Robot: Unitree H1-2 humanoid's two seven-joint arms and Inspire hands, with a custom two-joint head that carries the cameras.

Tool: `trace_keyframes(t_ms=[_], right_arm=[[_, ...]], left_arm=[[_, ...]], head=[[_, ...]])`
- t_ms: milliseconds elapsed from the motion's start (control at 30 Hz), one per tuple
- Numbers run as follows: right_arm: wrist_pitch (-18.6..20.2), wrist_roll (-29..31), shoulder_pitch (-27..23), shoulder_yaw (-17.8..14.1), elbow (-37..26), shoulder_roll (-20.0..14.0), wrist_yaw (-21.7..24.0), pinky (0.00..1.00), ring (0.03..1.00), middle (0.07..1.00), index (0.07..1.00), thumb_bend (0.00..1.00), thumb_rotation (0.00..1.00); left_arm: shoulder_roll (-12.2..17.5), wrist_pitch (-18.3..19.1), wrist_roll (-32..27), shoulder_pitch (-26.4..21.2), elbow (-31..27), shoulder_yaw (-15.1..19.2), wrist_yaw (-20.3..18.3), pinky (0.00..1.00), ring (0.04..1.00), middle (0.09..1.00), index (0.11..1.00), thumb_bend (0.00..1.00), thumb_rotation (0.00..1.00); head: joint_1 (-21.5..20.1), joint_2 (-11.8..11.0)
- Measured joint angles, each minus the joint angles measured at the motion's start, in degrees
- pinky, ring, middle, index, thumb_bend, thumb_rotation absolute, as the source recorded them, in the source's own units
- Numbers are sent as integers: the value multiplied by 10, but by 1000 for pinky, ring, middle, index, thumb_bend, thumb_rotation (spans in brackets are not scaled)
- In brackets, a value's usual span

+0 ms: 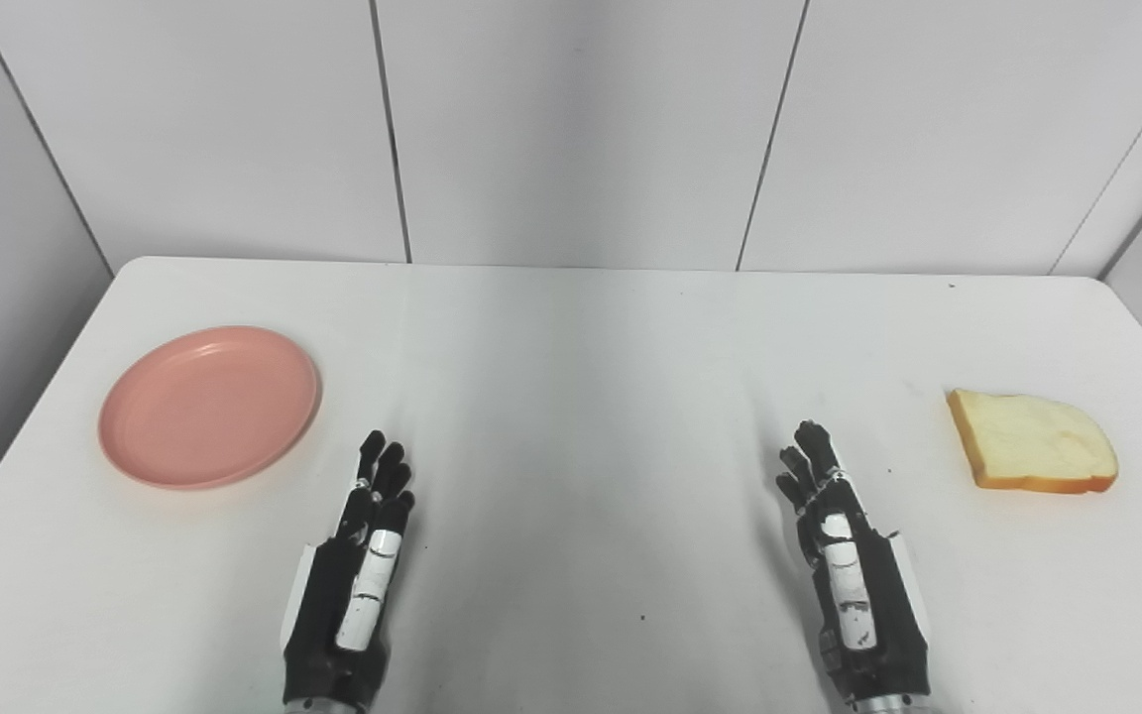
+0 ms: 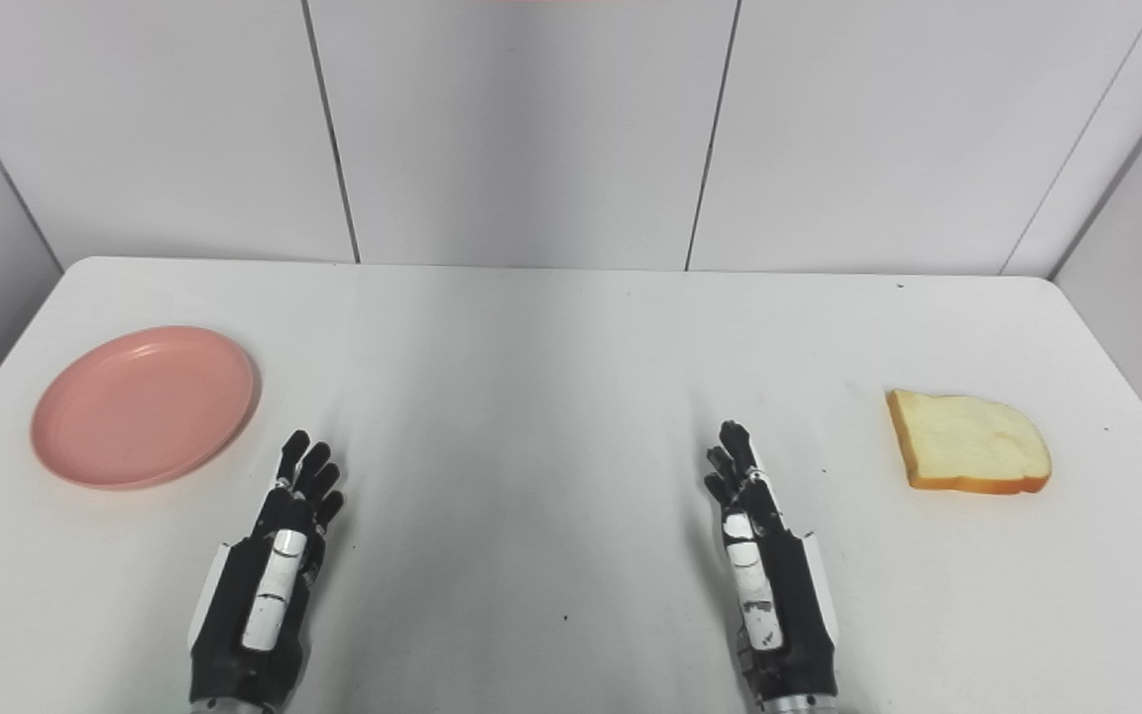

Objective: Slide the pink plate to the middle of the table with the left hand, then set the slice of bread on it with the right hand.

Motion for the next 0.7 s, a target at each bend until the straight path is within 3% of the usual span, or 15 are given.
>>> trace_keyframes(t_ms=[267,500,700], right_arm=[[-17,7,-1,-2,7,0,1,986,975,988,960,777,935],[-27,13,-5,-5,17,-2,2,989,981,991,964,769,970],[-27,27,-8,-9,23,-3,5,1000,989,992,961,793,970]], left_arm=[[-1,-27,3,0,11,-4,0,1000,1000,1000,1000,696,806],[-4,-54,20,-2,23,-8,1,1000,1000,1000,1000,689,795],[-9,-57,27,-4,29,-11,5,1000,1000,1000,1000,693,775]], head=[[36,-35],[68,-52],[88,-63]])
